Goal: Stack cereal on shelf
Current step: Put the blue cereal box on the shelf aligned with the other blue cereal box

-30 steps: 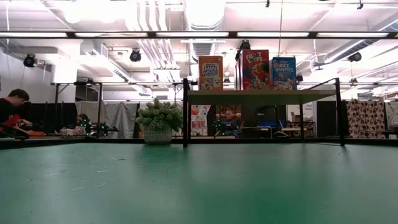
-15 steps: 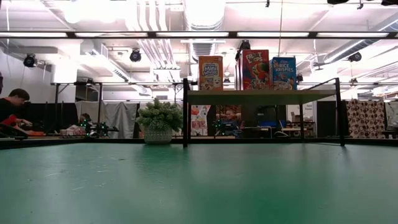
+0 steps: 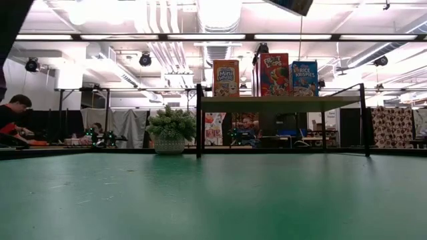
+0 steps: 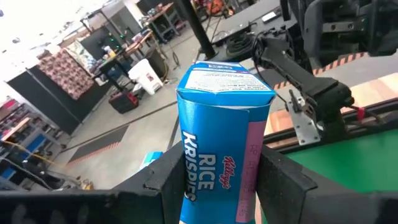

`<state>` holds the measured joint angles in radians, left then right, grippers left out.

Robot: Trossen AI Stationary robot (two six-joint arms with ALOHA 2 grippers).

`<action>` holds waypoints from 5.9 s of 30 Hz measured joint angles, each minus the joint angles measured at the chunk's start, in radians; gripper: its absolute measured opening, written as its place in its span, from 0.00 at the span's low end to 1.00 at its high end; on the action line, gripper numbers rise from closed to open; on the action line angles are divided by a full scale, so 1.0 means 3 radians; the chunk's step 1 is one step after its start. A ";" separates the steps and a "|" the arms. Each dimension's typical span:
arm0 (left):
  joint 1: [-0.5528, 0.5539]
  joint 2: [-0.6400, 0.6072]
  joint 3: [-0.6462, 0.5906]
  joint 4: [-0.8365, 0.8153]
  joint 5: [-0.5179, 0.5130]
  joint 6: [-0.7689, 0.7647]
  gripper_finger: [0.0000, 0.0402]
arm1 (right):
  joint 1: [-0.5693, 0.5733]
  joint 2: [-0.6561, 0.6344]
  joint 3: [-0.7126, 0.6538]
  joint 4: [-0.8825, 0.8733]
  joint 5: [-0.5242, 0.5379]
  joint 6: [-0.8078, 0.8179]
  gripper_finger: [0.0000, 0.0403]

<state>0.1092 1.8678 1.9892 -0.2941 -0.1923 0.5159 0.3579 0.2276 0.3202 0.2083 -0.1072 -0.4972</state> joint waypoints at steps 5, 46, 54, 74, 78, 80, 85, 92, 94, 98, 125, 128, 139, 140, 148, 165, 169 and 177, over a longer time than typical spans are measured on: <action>0.0068 0.0284 0.0419 -0.0357 0.0042 -0.0010 0.37 | -0.0001 0.0001 0.0000 -0.0006 -0.0003 -0.0009 0.02; 0.0175 0.1040 0.1171 -0.0881 0.0156 -0.0284 0.38 | 0.0002 -0.0011 0.0000 -0.0002 0.0401 0.0156 0.02; 0.0045 0.1019 0.1222 -0.1399 0.0155 -0.0408 0.38 | -0.0002 0.0146 0.0059 0.0023 0.1767 0.0404 0.02; -0.0255 0.0838 0.1221 -0.2207 0.0179 -0.0766 0.38 | -0.0002 0.1320 0.1913 -0.2300 0.2026 0.1512 0.17; -0.0259 0.0838 0.1221 -0.2201 0.0265 -0.0830 0.38 | -0.0002 0.1505 0.2045 -0.2452 0.2029 0.1573 0.33; -0.0259 0.0838 0.1221 -0.2197 0.0267 -0.0859 0.38 | -0.0004 0.1606 0.2084 -0.2452 0.2029 0.1571 0.42; -0.0260 0.0838 0.1221 -0.2190 0.0266 -0.0917 0.38 | -0.0011 0.1853 0.2208 -0.2484 0.2227 0.1465 0.60; -0.0277 0.0838 0.1221 -0.2185 0.0266 -0.0971 0.38 | -0.0075 0.2151 0.2406 -0.2645 0.2289 0.1481 0.73; -0.0282 0.0838 0.1221 -0.2186 0.0266 -0.0979 0.38 | -0.0118 0.2219 0.2468 -0.2677 0.2307 0.1492 0.74; -0.0297 0.0838 0.1221 -0.2190 0.0267 -0.0981 0.38 | -0.0152 0.2330 0.2579 -0.2762 0.2289 0.1492 0.73; -0.0355 0.0838 0.1221 -0.2189 0.0268 -0.1054 0.38 | -0.0276 0.2475 0.2635 -0.3021 0.2277 0.1597 0.66; -0.0355 0.0838 0.1221 -0.2188 0.0267 -0.1054 0.38 | -0.0339 0.2475 0.2635 -0.3021 0.2259 0.1586 0.60; -0.0353 0.0838 0.1222 -0.2190 0.0265 -0.1040 0.38 | -0.0444 0.2475 0.2635 -0.3005 0.2087 0.1524 0.46; -0.0353 0.0838 0.1222 -0.2190 0.0265 -0.1034 0.38 | -0.0444 0.2475 0.2635 -0.3004 0.2085 0.1524 0.45; -0.0353 0.0838 0.1222 -0.2111 0.0264 -0.0949 0.38 | -0.0442 0.2471 0.2635 -0.2998 0.2082 0.1515 0.44; -0.0344 0.0518 0.1223 -0.2077 0.0068 -0.0186 0.53 | -0.1016 0.1986 0.2490 -0.2909 0.1790 0.1197 0.44; -0.0339 0.0307 0.1223 -0.2098 0.0064 -0.0175 0.55 | -0.1310 0.1777 0.2382 -0.2858 0.1659 0.1024 0.44; -0.0343 -0.0110 0.1222 -0.2197 0.0357 -0.0610 0.56 | -0.2032 0.1356 0.1957 -0.2383 0.1013 0.0670 0.44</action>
<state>0.0064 1.8348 2.3558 -0.9532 -0.0852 0.3330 -0.2515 0.6342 0.9073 -0.5067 0.1967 -0.2962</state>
